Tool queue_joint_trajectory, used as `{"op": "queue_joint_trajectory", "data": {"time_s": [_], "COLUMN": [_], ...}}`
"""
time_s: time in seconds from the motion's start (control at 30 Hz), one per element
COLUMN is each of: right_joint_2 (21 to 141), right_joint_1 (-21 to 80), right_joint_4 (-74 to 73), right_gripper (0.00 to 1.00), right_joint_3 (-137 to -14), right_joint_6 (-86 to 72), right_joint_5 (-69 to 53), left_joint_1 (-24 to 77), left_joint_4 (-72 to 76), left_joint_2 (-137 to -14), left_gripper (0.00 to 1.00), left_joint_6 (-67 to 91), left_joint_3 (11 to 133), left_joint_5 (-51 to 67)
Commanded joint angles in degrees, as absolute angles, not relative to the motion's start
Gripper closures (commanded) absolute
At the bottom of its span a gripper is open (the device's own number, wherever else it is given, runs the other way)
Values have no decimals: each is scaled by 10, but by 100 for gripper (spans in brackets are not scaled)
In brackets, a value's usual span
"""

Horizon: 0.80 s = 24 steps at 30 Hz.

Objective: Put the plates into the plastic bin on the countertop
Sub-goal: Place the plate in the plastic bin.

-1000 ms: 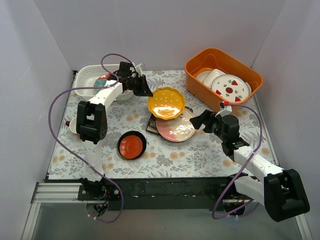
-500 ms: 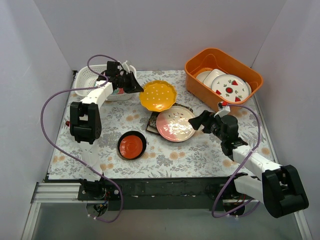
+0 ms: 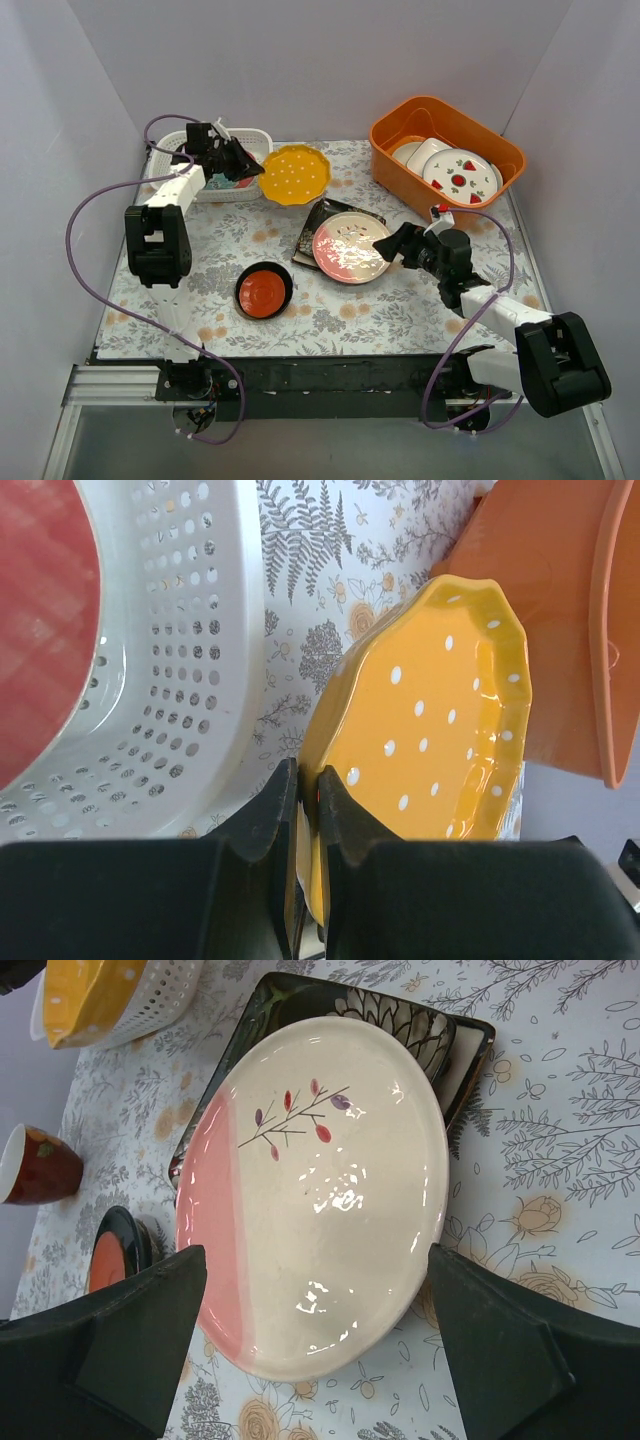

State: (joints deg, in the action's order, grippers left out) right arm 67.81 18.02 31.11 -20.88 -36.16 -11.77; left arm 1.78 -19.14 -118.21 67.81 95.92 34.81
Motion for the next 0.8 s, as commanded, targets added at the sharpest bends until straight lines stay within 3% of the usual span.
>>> {"op": "queue_joint_trajectory", "data": {"time_s": [0.0, 0.77], "right_joint_2": [689, 706], "right_joint_1": [181, 181], "right_joint_4": [357, 364], "right_gripper": [2, 2], "right_joint_3": [-229, -238], "right_joint_6": [-368, -375], "right_joint_5": [-136, -163], "left_joint_1": [2, -116], "left_joint_4": [-120, -101], "left_joint_2": [-1102, -1099], "left_gripper": [100, 100], "left_joint_6": [743, 816], "left_joint_3": [964, 979], "left_joint_5": [381, 266]}}
